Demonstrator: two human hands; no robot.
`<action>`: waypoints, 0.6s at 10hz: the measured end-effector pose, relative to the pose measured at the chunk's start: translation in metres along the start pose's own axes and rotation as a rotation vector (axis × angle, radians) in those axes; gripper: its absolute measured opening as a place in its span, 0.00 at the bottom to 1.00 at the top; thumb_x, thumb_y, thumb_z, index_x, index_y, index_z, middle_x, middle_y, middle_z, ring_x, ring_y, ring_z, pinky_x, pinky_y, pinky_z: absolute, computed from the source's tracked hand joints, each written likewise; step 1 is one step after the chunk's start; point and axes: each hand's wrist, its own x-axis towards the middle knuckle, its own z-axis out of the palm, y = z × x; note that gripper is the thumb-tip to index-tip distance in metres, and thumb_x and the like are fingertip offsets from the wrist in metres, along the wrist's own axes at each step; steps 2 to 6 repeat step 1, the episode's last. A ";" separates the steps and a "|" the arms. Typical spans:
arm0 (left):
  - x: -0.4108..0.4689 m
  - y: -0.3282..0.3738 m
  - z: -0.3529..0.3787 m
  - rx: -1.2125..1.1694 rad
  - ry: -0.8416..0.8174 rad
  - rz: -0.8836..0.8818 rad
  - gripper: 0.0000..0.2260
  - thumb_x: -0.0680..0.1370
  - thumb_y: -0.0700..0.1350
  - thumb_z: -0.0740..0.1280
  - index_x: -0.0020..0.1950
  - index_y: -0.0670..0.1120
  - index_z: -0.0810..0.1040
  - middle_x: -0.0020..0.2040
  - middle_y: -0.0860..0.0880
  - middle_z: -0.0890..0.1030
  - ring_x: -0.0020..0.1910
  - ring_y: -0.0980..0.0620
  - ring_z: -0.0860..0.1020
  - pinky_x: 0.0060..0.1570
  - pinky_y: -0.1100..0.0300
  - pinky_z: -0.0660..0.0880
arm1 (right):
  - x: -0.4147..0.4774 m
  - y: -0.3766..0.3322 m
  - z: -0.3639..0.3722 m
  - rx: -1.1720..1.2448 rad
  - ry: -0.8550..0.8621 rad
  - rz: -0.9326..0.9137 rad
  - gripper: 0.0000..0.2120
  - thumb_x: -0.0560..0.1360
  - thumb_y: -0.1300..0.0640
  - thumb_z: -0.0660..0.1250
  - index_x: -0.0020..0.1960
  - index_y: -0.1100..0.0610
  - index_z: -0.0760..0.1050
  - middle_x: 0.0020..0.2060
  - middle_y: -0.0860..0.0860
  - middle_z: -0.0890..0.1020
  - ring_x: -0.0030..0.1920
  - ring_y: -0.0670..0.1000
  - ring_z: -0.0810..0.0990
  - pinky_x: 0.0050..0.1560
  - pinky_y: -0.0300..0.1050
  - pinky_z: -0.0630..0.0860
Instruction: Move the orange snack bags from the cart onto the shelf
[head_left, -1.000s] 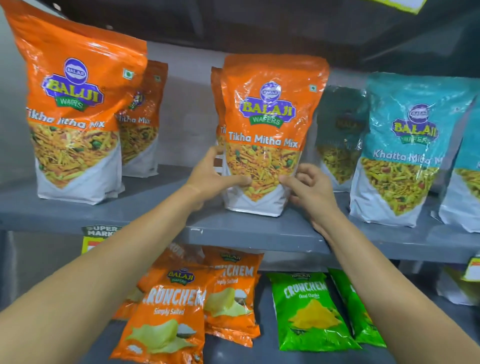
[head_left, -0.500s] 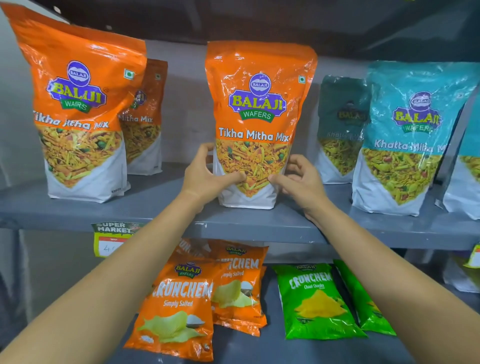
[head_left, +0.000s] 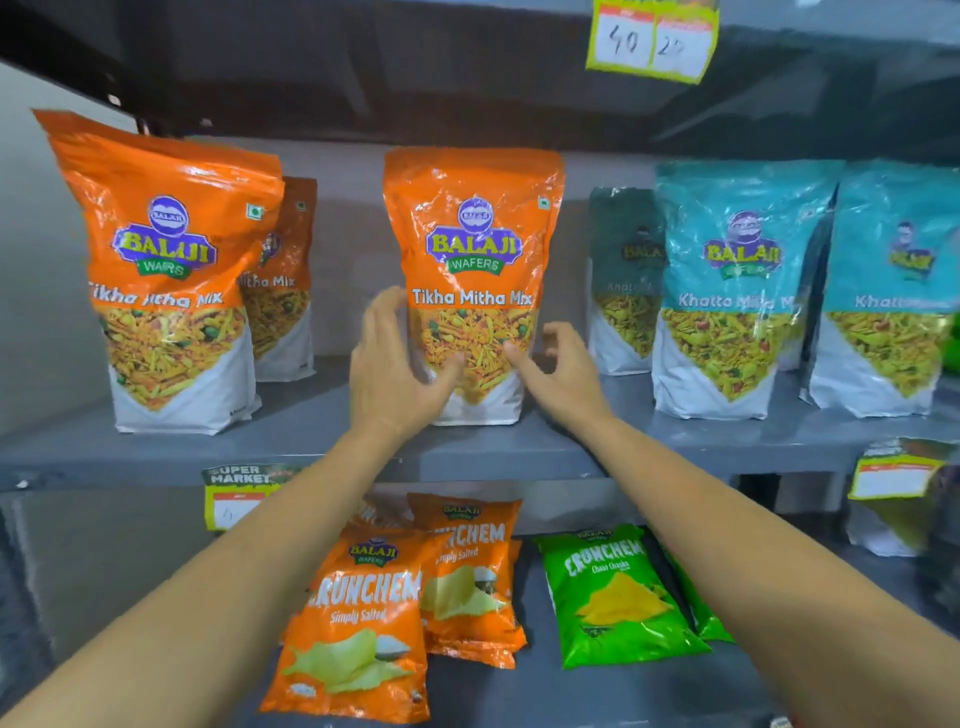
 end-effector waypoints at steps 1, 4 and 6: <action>-0.005 0.025 -0.016 0.373 0.001 0.297 0.38 0.73 0.63 0.62 0.77 0.47 0.55 0.79 0.46 0.56 0.77 0.49 0.57 0.75 0.42 0.54 | -0.005 -0.017 -0.024 -0.257 0.123 -0.091 0.36 0.76 0.36 0.58 0.71 0.63 0.63 0.69 0.62 0.68 0.68 0.61 0.68 0.65 0.57 0.68; -0.005 0.025 -0.016 0.373 0.001 0.297 0.38 0.73 0.63 0.62 0.77 0.47 0.55 0.79 0.46 0.56 0.77 0.49 0.57 0.75 0.42 0.54 | -0.005 -0.017 -0.024 -0.257 0.123 -0.091 0.36 0.76 0.36 0.58 0.71 0.63 0.63 0.69 0.62 0.68 0.68 0.61 0.68 0.65 0.57 0.68; -0.005 0.025 -0.016 0.373 0.001 0.297 0.38 0.73 0.63 0.62 0.77 0.47 0.55 0.79 0.46 0.56 0.77 0.49 0.57 0.75 0.42 0.54 | -0.005 -0.017 -0.024 -0.257 0.123 -0.091 0.36 0.76 0.36 0.58 0.71 0.63 0.63 0.69 0.62 0.68 0.68 0.61 0.68 0.65 0.57 0.68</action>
